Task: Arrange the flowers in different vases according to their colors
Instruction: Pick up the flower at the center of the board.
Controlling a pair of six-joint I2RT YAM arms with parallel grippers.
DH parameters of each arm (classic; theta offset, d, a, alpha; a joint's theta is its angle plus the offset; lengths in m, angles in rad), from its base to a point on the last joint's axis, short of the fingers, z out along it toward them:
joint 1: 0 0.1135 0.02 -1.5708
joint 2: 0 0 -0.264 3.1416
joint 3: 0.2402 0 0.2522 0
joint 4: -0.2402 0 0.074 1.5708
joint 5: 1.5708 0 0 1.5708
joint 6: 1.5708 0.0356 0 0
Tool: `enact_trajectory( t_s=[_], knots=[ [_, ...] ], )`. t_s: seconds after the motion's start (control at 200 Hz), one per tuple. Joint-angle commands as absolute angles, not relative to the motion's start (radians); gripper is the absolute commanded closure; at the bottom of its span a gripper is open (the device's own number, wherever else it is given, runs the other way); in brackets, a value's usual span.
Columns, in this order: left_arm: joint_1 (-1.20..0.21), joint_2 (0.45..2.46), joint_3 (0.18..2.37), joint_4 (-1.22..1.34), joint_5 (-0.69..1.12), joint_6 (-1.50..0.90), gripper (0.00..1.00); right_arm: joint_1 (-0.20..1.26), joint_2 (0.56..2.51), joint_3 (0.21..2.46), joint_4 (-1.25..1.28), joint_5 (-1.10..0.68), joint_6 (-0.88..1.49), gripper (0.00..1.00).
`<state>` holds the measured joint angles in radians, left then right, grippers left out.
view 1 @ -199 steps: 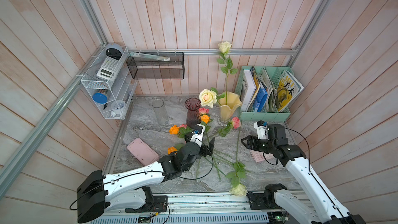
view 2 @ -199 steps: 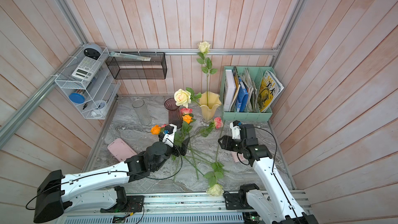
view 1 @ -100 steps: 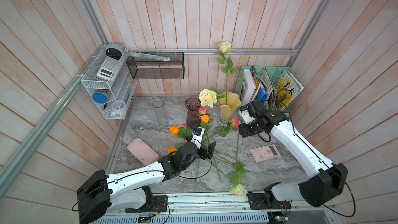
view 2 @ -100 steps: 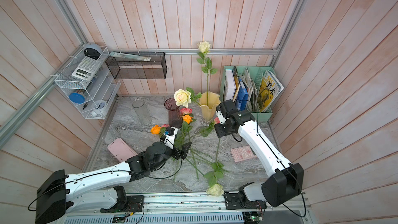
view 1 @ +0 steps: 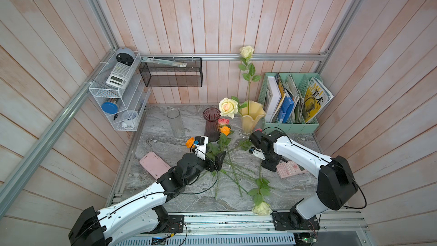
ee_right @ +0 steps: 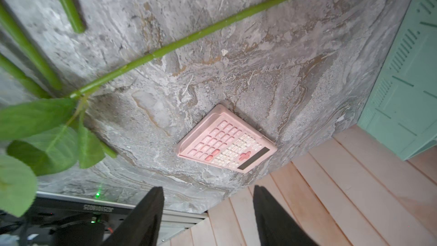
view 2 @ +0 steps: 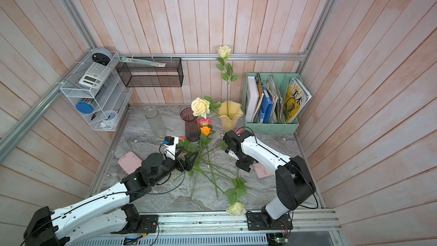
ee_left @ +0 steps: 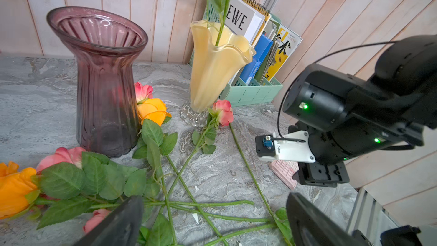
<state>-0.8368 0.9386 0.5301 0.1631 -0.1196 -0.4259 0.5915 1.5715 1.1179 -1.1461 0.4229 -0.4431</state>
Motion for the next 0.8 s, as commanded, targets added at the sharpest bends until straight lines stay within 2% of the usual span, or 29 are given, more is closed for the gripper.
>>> enact_trajectory(
  t_s=[0.0,0.135,0.315,0.595,0.795],
  knots=[
    [-0.817,0.91,0.499,0.153,-0.06,-0.448,0.0,0.606,1.575,1.059,-1.04,0.496,-0.579,0.33],
    [-0.812,0.897,0.494,0.147,-0.049,-0.446,0.0,0.606,1.533,0.93,-0.787,0.543,-0.739,0.32],
    [-0.807,0.896,0.492,0.138,-0.034,-0.453,0.0,0.579,1.439,0.769,-0.46,0.478,-0.995,0.3],
    [-0.805,0.902,0.488,0.13,-0.05,-0.461,0.0,0.539,1.467,0.778,-0.482,0.288,-1.148,0.31],
    [-0.803,0.898,0.489,0.112,-0.061,-0.461,0.0,0.527,1.496,0.797,-0.499,0.243,-1.205,0.31]
  ],
)
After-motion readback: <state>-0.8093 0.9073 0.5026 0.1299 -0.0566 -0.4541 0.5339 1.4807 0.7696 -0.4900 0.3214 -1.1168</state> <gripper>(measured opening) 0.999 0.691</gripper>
